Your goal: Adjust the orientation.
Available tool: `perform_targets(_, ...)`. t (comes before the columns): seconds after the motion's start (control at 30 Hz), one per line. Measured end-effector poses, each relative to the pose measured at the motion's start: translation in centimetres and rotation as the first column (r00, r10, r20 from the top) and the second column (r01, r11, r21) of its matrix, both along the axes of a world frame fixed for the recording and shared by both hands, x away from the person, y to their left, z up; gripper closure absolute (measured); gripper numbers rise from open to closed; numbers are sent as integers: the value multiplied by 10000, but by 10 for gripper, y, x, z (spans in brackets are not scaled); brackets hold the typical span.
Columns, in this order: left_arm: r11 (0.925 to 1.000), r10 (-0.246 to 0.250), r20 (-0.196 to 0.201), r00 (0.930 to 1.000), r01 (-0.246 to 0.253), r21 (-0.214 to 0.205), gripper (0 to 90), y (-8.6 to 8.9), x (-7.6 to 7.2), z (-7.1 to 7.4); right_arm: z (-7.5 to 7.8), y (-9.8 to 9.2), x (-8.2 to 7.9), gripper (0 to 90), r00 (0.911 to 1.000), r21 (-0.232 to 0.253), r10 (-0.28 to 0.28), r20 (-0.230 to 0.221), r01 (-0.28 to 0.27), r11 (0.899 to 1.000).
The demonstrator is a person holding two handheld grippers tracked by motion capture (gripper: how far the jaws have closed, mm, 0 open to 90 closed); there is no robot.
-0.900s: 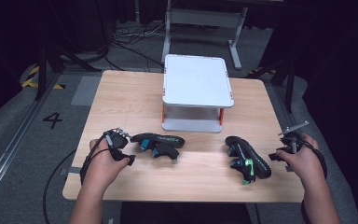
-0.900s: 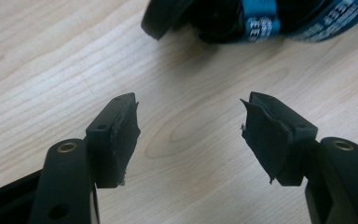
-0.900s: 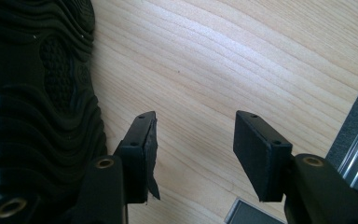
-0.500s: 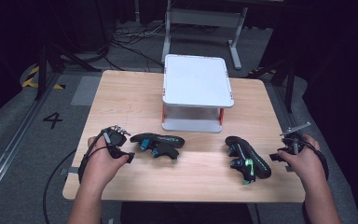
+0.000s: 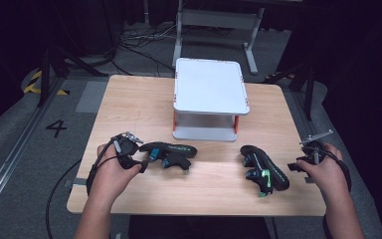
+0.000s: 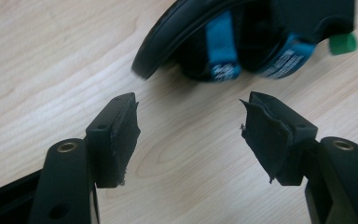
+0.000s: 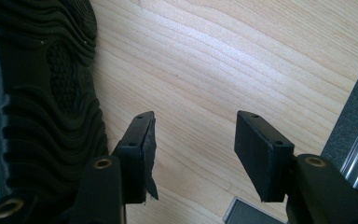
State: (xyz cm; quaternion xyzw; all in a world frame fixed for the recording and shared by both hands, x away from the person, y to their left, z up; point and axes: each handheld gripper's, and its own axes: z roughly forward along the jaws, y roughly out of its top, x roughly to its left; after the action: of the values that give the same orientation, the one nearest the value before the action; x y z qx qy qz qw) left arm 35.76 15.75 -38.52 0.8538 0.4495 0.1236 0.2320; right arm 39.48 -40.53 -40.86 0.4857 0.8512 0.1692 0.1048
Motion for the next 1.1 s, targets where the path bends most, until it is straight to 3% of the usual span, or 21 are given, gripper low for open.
perform_targets(0.4, 9904, -1252, 617, 9902, 1284, -517, 333, -40, -2, 9, -7, 4, -5, 418, 9998, -169, 93, 194, -89, 9998)
perform_targets(0.47, 9867, -1469, 708, 9866, 1511, -595, 334, -48, -2, 7, -8, 3, -5, 386, 9993, -361, 113, 358, -100, 9993)
perform_targets(0.53, 9820, -1697, 705, 9830, 1747, -715, 332, -56, -2, 4, -9, 2, -7, 379, 9973, -850, 271, 680, -213, 9962)
perform_targets(0.6, 9774, -1961, 539, 9791, 1996, -693, 336, -66, -2, 0, -10, 2, -8, 379, 9944, -1332, 247, 1023, -109, 9910)
perform_targets(0.63, 9756, -2062, 526, 9771, 2094, -655, 339, -69, -1, -2, -11, 1, -8, 381, 9910, -1264, -147, 1332, 316, 9915)
perform_targets(0.67, 9757, -2085, 498, 9768, 2113, -588, 340, -72, -1, -4, -11, 1, -8, 400, 9903, -1219, -225, 1374, 394, 9918)
perform_targets(0.83, 9742, -2215, 166, 9750, 2220, -408, 354, -91, -3, -12, -14, 2, -7, 399, 9936, -1177, -140, 1122, 273, 9927)
perform_targets(1.03, 9787, -2018, -405, 9786, 1998, -481, 395, -108, -6, -22, -11, 2, -8, 404, 9916, -824, -168, 1279, 275, 9962)
perform_targets(1.1, 9824, -1867, -458, 9814, 1870, 30, 400, -112, -5, -26, -11, 2, -7, 404, 9920, -759, -110, 1261, 207, 9969)
